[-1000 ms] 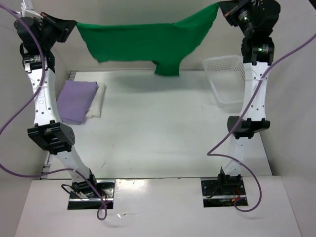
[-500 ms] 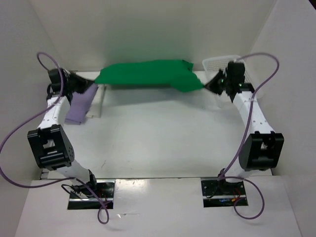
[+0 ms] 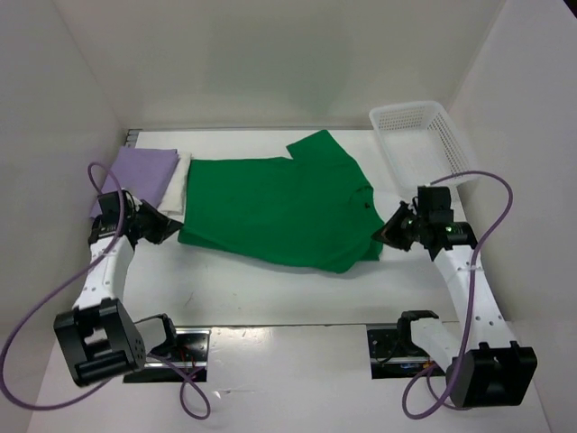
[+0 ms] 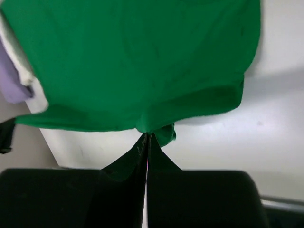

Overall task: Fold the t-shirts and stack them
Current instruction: Grap the side of the flattened tshirt closest away from the robot with both arms

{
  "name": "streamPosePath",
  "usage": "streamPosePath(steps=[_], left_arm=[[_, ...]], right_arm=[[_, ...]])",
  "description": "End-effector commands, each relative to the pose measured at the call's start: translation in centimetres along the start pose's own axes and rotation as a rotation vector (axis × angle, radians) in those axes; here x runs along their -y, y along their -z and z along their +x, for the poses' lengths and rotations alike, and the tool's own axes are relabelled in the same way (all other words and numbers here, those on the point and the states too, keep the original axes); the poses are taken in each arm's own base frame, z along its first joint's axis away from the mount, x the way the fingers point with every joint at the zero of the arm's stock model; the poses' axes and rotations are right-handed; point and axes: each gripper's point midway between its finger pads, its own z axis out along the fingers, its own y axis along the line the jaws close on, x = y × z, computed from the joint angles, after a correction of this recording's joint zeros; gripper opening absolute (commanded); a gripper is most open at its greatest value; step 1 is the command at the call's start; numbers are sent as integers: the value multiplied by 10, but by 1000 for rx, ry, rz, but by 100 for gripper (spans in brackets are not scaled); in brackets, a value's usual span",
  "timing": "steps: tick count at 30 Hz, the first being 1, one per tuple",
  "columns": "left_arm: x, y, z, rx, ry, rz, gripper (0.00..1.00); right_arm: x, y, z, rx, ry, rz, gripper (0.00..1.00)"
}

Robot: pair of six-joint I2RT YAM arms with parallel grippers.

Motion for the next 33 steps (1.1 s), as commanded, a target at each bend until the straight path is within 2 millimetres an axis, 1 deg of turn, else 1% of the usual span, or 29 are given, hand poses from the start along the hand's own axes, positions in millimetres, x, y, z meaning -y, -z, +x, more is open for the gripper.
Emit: streamPosePath(steps=[1,3,4,5,6,7,8,9,11,12,14,15,16,17,18,19,20,21,22,23,25,26,27,28,29,30,31,32,33], left_arm=[[-12,25,27,-71,-32,-36,0],[-16,31,36,-96,-28,-56,0],[-18,31,38,-103,-33,-60,0],[-19,31,36,-95,-34,-70,0],[-17,30,33,-81,-43,-58,0],[-20,26,31,-77,-32,-68,0],[-22,24,27,-70,-26,-69,0],[-20,21,19,-44,-32,-56,0],[-27,12,17,-45,-13,-79,0],[-28,9,8,-18,-5,-79,0],[-37,-1,5,-16,13,-106,0],[-36,-6,-1,2,14,-103,0],[-43,-13,-2,-2,34,-129,0],[-43,-17,-6,6,29,-123,0],[-41,-20,-11,12,25,-118,0],[-41,-25,-15,12,36,-118,0],[-37,-27,-20,23,39,-109,0],[-35,-29,-24,28,36,-105,0],[-37,-34,-26,22,39,-110,0],[-36,-36,-28,20,52,-112,0],[-35,-44,-35,29,57,-105,0],[-36,-46,-36,29,70,-105,0],[-39,-51,-34,12,77,-108,0],[-35,-54,-38,16,88,-93,0],[-32,-56,-40,9,89,-85,0],[-29,-61,-39,4,92,-80,0],[-20,-61,-44,11,75,-64,0],[-21,-63,-47,18,75,-72,0],[-18,-67,-48,15,67,-67,0]], right_arm=[[22,12,45,-130,-24,72,0],[16,24,50,-137,-13,73,0],[14,30,42,-104,-7,89,0],[14,29,43,-116,-1,104,0],[13,26,38,-98,4,101,0],[8,22,34,-92,-2,85,0],[5,16,31,-96,-2,76,0],[-4,9,18,-54,0,39,0],[-12,-6,5,-43,-5,29,0],[-21,-11,-12,3,7,10,0],[-20,-26,-24,23,19,29,0],[-23,-37,-38,37,23,30,0],[-22,-45,-41,32,21,34,0],[-15,-58,-46,27,4,53,0],[-15,-62,-60,59,-3,43,0],[-16,-66,-66,68,8,49,0],[-14,-76,-72,67,4,68,0],[-13,-79,-79,75,8,70,0],[-14,-83,-81,69,6,74,0],[-16,-90,-91,82,17,82,0],[-18,-98,-101,91,18,86,0],[-25,-99,-112,112,22,81,0],[-21,-109,-112,92,16,98,0],[-21,-114,-117,104,17,106,0],[-26,-115,-126,114,29,98,0],[-22,-125,-127,103,24,118,0],[-28,-126,-136,122,30,103,0],[-30,-129,-139,123,30,102,0],[-27,-136,-139,110,26,112,0]])
